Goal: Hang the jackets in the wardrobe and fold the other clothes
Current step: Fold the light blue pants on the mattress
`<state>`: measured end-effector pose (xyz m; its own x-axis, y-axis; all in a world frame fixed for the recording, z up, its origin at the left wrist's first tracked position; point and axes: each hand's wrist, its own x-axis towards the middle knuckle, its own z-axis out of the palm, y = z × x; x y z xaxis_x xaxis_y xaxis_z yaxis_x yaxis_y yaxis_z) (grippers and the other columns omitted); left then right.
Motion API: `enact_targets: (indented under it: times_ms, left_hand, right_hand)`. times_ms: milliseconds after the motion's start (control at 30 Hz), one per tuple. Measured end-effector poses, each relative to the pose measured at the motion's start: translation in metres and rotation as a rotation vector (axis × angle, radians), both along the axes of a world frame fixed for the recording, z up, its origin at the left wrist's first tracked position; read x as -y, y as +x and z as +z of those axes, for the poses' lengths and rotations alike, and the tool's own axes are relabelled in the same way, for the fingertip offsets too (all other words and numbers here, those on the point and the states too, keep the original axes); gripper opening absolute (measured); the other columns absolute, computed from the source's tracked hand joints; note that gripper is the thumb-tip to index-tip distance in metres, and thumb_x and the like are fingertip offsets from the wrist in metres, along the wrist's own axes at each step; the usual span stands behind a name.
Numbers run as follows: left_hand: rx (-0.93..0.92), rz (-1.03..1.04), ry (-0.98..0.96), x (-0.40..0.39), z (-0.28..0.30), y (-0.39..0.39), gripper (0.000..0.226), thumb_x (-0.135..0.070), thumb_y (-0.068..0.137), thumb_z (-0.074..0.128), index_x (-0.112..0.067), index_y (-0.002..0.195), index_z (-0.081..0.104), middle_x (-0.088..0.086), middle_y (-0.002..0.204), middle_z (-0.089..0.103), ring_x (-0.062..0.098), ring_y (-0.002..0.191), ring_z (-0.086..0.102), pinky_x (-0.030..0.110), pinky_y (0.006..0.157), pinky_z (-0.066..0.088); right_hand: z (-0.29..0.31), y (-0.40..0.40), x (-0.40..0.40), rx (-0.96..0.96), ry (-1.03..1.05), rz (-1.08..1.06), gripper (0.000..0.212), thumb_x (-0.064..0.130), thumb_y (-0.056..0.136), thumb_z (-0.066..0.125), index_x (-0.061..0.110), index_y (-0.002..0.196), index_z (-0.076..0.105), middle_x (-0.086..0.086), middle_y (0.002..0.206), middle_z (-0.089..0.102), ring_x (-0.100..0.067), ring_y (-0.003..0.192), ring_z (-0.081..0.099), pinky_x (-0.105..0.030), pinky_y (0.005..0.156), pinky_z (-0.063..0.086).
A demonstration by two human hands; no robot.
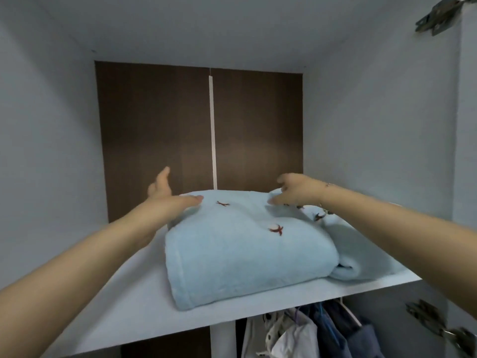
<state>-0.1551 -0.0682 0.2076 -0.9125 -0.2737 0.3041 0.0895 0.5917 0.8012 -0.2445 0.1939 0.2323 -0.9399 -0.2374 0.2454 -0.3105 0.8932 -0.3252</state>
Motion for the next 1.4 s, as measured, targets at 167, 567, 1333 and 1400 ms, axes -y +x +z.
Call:
enact_targets:
  times_ms: [167, 567, 1333, 1400]
  left_hand:
    - [0.103, -0.098, -0.741, -0.042, 0.019, -0.052, 0.053, -0.055, 0.101, 0.028, -0.037, 0.150, 0.031, -0.002, 0.161, 0.022, 0.026, 0.150, 0.013, 0.053, 0.120, 0.014]
    - [0.535, -0.038, -0.969, -0.037, -0.044, -0.087, 0.058, -0.059, 0.101, 0.011, -0.041, 0.154, -0.003, 0.002, 0.163, -0.016, 0.030, 0.149, -0.019, 0.058, 0.116, -0.005]
    - [-0.345, 0.371, -1.261, -0.094, -0.056, 0.117, 0.066, -0.052, 0.097, 0.006, -0.024, 0.156, 0.001, 0.004, 0.165, -0.005, 0.022, 0.152, -0.005, 0.048, 0.122, 0.000]
    - [-0.411, 0.376, -1.290, -0.090, -0.070, 0.144, 0.065, -0.050, 0.099, 0.013, -0.023, 0.156, -0.002, 0.007, 0.165, -0.006, 0.025, 0.152, -0.005, 0.052, 0.122, 0.001]
  right_hand:
    - [-0.014, 0.003, 0.036, 0.094, 0.051, 0.264, 0.060, 0.051, 0.103, 0.028, 0.017, 0.152, 0.030, -0.001, 0.161, 0.023, -0.019, 0.147, 0.021, -0.033, 0.119, 0.013]
    - [-0.077, -0.038, 0.058, 0.157, 0.221, 0.261, 0.071, 0.064, 0.097, 0.017, 0.026, 0.156, 0.004, -0.002, 0.164, 0.006, -0.026, 0.149, 0.015, -0.040, 0.121, 0.018]
    - [-0.088, 0.145, -0.043, -0.627, 0.281, 0.032, 0.068, 0.056, 0.099, 0.015, 0.023, 0.156, 0.002, -0.001, 0.164, 0.004, -0.021, 0.151, 0.004, -0.043, 0.122, 0.004]
    - [-0.098, 0.180, -0.049, -0.654, 0.297, -0.029, 0.069, 0.057, 0.099, 0.015, 0.021, 0.156, 0.003, -0.003, 0.164, 0.004, -0.022, 0.151, 0.006, -0.044, 0.122, 0.005]
